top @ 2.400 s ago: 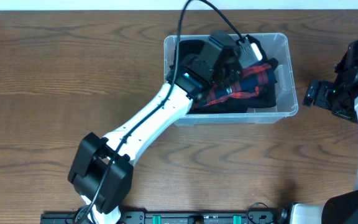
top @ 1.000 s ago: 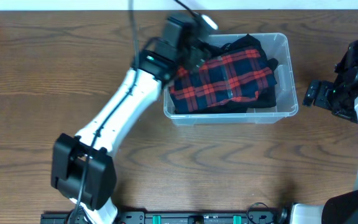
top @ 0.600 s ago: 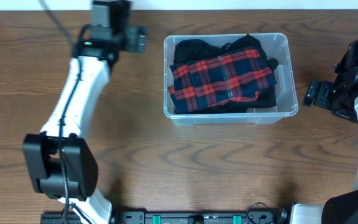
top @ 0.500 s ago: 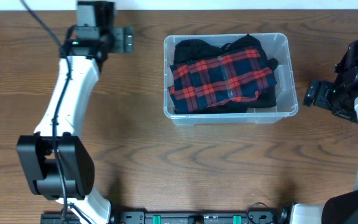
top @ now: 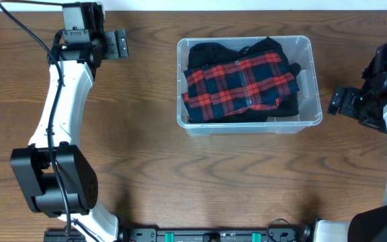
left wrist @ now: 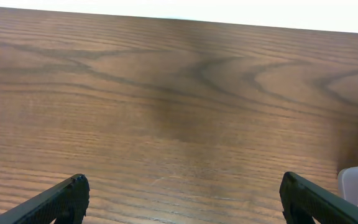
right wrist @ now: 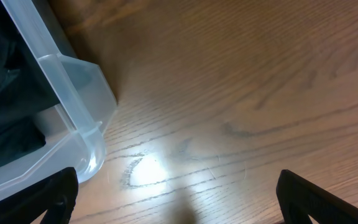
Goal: Pack container
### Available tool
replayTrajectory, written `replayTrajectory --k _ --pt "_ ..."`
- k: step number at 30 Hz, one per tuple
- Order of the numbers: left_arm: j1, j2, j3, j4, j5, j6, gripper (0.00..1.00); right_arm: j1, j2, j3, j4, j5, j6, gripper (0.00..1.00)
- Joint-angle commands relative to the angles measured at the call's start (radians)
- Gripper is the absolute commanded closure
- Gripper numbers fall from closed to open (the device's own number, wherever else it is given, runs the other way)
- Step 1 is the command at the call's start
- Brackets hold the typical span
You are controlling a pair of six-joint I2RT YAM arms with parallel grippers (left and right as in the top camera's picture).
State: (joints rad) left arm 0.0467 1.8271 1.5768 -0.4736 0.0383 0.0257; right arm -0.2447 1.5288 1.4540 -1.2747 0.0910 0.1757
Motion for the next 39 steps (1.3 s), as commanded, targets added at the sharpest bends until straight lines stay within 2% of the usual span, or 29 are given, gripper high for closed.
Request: replayTrajectory --k 1,24,32,39 --pt "0.003 -0.019 -0.004 -0.005 -0.005 -0.009 0.02 0.003 -0.01 0.009 0.0 0.013 0.01 0.01" --pt "0.003 -0.019 -0.004 -0.005 -0.005 -0.009 0.02 0.011 -0.022 0.006 0.0 0.013 0.01 0.01" --pt "0.003 -0.019 -0.004 -0.005 -0.005 -0.009 0.02 0.059 -0.163 0.006 0.0 0.013 0.01 0.01" --pt "0.003 -0.019 -0.004 -0.005 -0.005 -0.009 0.02 0.173 -0.366 0.006 0.0 0.013 0.01 0.01"
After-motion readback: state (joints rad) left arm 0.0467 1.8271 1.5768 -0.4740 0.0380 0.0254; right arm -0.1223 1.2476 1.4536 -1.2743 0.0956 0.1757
